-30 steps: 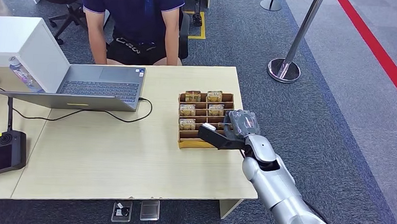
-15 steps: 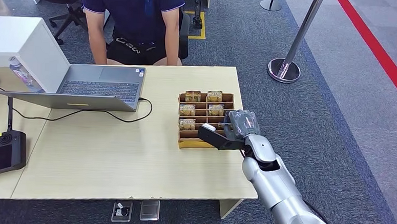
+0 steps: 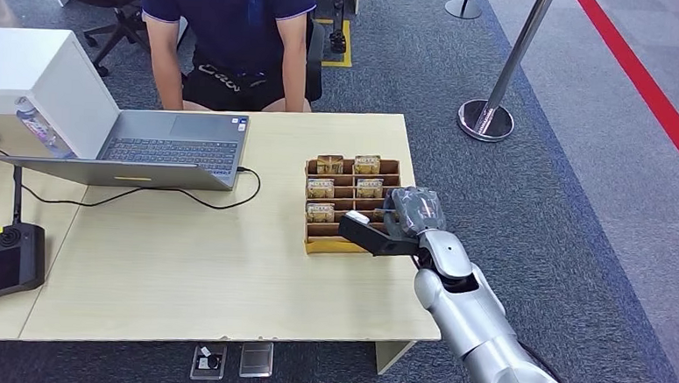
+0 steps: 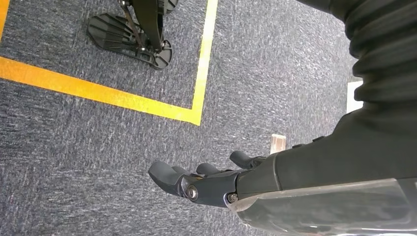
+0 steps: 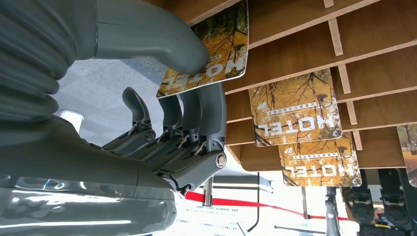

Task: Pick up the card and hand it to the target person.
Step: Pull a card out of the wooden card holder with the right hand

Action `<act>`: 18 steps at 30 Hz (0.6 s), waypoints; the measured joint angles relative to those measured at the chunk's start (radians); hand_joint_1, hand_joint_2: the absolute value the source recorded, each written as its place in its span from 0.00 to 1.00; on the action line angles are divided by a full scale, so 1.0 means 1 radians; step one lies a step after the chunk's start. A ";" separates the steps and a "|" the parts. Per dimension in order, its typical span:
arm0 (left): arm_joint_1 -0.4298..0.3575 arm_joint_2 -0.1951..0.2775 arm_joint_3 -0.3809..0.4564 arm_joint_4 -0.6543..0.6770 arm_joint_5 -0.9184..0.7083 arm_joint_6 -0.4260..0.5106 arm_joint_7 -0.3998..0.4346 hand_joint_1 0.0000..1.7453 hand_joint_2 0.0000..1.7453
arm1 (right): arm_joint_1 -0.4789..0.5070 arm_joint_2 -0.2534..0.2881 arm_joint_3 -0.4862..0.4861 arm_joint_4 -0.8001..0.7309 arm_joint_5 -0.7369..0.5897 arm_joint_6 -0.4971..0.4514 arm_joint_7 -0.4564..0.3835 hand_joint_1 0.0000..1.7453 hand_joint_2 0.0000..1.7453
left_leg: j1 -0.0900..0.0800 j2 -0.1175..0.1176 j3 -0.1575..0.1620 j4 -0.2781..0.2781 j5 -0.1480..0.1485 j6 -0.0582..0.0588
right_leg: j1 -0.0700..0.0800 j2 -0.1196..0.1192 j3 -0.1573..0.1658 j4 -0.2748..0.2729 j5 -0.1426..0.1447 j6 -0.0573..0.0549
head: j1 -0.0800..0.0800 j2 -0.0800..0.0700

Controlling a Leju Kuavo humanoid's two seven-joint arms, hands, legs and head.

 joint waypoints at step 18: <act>-0.002 0.000 0.000 0.000 0.000 -0.003 0.005 0.00 1.00 | 0.005 -0.003 0.000 -0.034 0.004 -0.002 0.001 0.75 1.00 | 0.000 0.000 0.000 0.000 0.000 0.000 | 0.000 0.000 0.000 0.000 0.000 0.000 | 0.000 0.000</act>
